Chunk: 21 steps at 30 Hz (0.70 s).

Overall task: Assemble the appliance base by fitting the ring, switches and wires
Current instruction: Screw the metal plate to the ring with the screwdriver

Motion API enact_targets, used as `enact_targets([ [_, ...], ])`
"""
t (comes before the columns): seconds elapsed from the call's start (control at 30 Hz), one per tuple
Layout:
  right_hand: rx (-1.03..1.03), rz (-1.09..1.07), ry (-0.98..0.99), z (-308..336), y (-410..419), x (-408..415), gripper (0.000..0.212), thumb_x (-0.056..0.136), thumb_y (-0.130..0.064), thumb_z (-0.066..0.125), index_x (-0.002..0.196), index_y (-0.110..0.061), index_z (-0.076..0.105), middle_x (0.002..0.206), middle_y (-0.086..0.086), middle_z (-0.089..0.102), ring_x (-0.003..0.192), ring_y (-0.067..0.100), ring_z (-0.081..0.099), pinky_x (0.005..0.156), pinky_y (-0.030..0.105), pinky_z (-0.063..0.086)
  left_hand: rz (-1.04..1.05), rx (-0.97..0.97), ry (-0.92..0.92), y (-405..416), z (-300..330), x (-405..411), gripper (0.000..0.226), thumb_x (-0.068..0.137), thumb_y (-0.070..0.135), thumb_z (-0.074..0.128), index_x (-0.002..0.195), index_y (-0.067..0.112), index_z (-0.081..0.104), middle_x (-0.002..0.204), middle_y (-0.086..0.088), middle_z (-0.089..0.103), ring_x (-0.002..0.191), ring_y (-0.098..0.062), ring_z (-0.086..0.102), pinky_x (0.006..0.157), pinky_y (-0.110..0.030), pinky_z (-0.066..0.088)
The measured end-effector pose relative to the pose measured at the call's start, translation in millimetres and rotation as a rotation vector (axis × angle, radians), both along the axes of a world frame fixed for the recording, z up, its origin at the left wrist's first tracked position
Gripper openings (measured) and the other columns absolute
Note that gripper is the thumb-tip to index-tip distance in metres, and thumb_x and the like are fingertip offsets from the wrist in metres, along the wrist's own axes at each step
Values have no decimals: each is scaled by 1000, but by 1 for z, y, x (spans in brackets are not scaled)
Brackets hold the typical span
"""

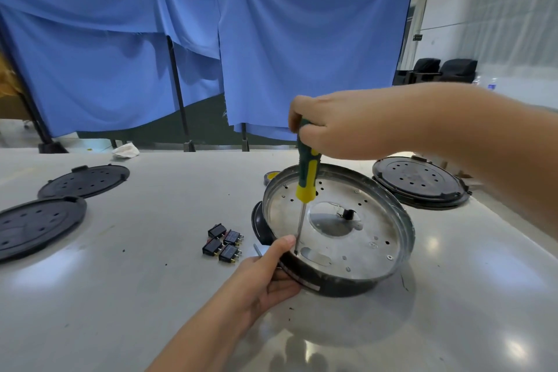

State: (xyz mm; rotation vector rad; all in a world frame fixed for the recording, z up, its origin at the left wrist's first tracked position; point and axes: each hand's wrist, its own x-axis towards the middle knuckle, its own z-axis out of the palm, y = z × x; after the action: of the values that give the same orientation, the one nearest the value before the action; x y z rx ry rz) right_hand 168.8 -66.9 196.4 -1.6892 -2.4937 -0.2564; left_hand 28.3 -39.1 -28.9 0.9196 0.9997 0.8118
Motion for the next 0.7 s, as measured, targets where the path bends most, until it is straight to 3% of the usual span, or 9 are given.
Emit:
enact_targets([
  [0.17,166,-48,-172,1,-2,1,49,94,-61,27,75,-20,47,69,-1,49,61,14,45,50,31,26,-1,-8,1,0,-1,0,77,44,53,78,99,-1,69,86,-20,74,80,-27,74,62,-27,58],
  [0.27,14,-4,9,-2,-1,2,30,98,-39,30,100,-18,51,83,1,54,73,24,49,59,35,35,3,-4,5,1,-1,0,76,41,54,78,95,0,70,86,-20,74,80,-27,74,62,-28,58],
  [0.33,-18,66,83,-4,1,0,24,100,-27,32,109,-16,51,87,0,53,74,22,48,63,32,37,3,-6,3,1,-1,-1,76,41,54,78,94,0,70,86,-20,74,79,-27,74,62,-28,58],
  [0.43,139,25,-92,-4,3,0,39,98,-52,29,84,-20,46,71,-3,47,61,12,43,50,28,26,0,-4,-2,1,-1,-1,73,43,53,78,92,0,71,85,-20,74,79,-27,74,62,-27,58],
  [0.5,220,-44,-197,-3,3,2,47,95,-61,25,81,-20,44,68,-1,46,59,13,42,48,29,24,-2,0,-3,1,-2,-1,71,45,53,78,92,1,71,86,-19,74,80,-27,74,62,-28,58],
  [0.63,-7,8,49,-5,2,4,20,100,-33,31,103,-17,42,80,6,54,61,19,42,51,31,29,3,-4,3,1,-1,0,72,43,54,77,92,1,71,84,-19,74,77,-25,74,62,-27,58],
  [0.7,11,29,76,-5,1,1,24,100,-42,34,96,-19,42,76,2,52,60,17,43,50,30,27,3,-6,4,1,-1,0,73,44,54,77,94,1,71,86,-19,74,79,-26,74,62,-28,58],
])
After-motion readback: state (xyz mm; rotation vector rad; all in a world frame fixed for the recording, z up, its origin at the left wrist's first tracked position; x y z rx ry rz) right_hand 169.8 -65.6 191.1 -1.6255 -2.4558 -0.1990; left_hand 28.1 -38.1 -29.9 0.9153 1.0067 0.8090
